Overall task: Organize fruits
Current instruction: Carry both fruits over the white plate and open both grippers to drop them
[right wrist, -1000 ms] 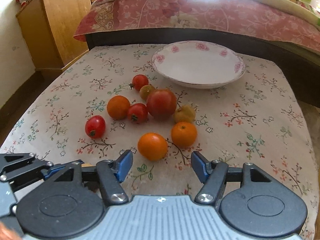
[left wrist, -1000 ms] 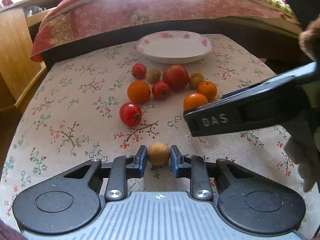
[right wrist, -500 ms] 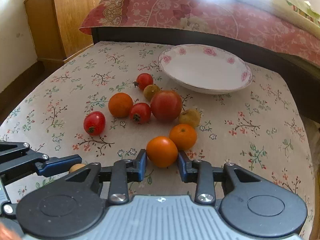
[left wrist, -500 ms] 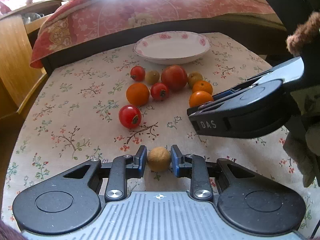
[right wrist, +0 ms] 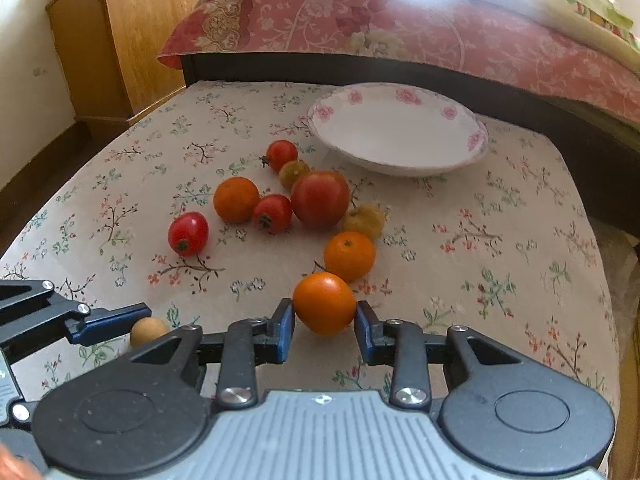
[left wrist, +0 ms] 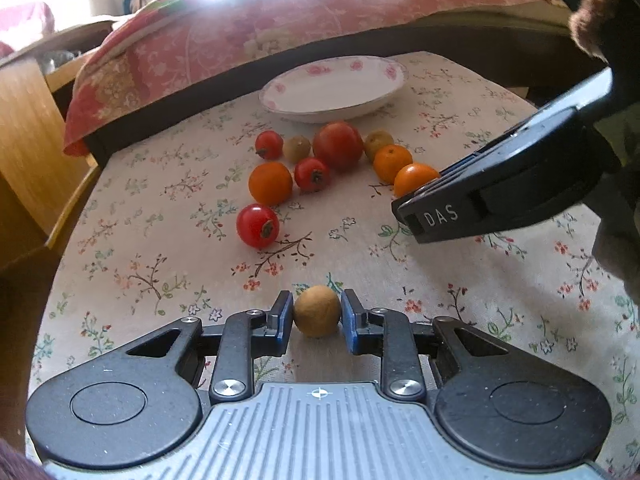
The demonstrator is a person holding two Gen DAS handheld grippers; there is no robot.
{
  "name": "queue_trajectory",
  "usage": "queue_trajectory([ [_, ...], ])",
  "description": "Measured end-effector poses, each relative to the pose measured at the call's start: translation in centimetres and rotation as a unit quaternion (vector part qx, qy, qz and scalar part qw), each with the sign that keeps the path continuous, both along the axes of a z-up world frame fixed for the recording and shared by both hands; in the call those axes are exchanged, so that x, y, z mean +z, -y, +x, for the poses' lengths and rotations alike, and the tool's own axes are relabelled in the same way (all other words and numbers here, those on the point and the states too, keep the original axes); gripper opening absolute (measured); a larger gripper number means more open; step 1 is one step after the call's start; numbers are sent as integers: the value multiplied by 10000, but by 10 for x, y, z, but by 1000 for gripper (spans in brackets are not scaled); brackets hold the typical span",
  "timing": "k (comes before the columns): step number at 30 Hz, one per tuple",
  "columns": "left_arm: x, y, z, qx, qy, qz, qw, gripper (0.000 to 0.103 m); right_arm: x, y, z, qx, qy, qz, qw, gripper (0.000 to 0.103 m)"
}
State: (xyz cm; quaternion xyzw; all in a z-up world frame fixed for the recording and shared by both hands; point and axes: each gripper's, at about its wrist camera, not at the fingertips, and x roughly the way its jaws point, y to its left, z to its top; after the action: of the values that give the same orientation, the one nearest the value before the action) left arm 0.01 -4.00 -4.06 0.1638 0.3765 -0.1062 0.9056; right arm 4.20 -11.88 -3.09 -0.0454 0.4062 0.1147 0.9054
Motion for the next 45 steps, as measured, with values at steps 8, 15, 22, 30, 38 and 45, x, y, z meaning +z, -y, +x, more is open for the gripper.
queue_trajectory([
  [8, 3, 3, 1, 29, -125, 80, 9999, 32, 10, 4, -4, -4, 17, -50, 10000, 36],
  [15, 10, -3, 16, 135, -235, -393, 9989, 31, 25, 5, 2, -17, 109, 85, 9999, 36],
  [22, 32, -5, 38, 222, -200, -984, 9947, 31, 40, 19, 19, -47, 225, 3, 9997, 36],
  [30, 53, 5, 91, 109, -7, -1173, 9930, 31, 55, 39, 55, -110, 339, -62, 9993, 36],
  [38, 54, 16, 142, 89, 139, -1082, 9940, 31, 49, 48, 99, -190, 328, -28, 9993, 36],
  [45, 44, 22, 165, 30, 156, -958, 9953, 31, 39, 46, 121, -77, 310, -71, 9995, 36],
])
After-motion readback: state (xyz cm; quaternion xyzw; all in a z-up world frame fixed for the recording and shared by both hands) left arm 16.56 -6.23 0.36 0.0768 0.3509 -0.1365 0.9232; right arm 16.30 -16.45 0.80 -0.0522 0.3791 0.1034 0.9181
